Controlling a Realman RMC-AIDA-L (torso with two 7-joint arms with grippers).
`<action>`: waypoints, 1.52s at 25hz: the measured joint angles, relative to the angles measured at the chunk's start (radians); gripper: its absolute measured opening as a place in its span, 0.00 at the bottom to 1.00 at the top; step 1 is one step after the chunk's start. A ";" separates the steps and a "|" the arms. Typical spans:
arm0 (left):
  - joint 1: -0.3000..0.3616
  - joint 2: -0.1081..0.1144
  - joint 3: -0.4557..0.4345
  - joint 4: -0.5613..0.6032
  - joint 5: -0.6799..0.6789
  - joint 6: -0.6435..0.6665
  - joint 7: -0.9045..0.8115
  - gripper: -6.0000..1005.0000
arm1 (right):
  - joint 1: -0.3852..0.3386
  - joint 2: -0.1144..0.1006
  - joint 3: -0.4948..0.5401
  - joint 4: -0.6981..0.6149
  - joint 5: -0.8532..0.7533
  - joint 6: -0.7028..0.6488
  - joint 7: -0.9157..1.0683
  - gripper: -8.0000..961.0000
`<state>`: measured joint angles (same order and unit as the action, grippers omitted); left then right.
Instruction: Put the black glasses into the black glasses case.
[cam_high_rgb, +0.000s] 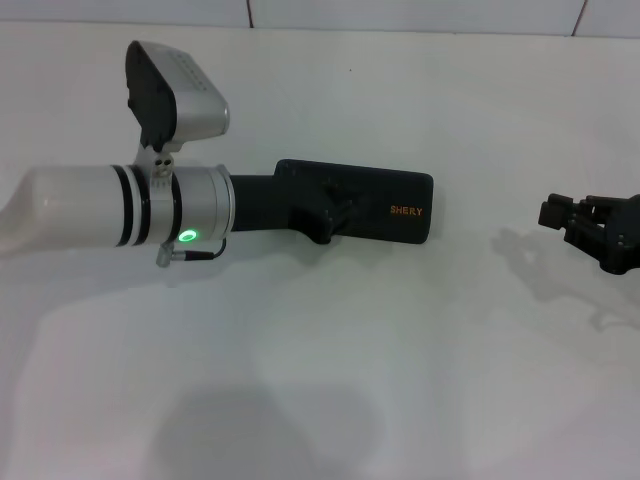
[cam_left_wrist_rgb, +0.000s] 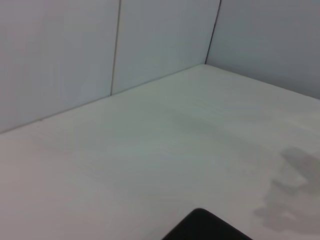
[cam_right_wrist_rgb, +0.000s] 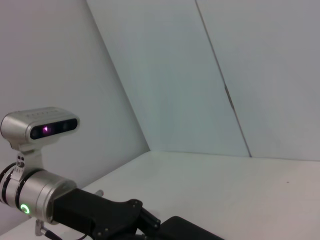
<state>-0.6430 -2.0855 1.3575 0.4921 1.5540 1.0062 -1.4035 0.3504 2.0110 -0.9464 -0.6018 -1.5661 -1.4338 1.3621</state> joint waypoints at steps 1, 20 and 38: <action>0.001 0.000 0.000 -0.004 0.000 0.004 0.000 0.24 | 0.000 0.000 0.000 -0.001 0.000 -0.001 0.000 0.22; 0.308 0.022 -0.219 0.357 -0.104 0.684 0.216 0.27 | 0.053 0.008 -0.020 -0.032 0.011 -0.296 -0.090 0.30; 0.324 0.090 -0.296 0.275 -0.045 0.819 0.170 0.67 | 0.158 0.017 -0.234 -0.031 0.066 -0.314 -0.082 0.77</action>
<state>-0.3191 -1.9960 1.0611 0.7674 1.5094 1.8251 -1.2334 0.5085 2.0279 -1.1806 -0.6326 -1.5004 -1.7481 1.2804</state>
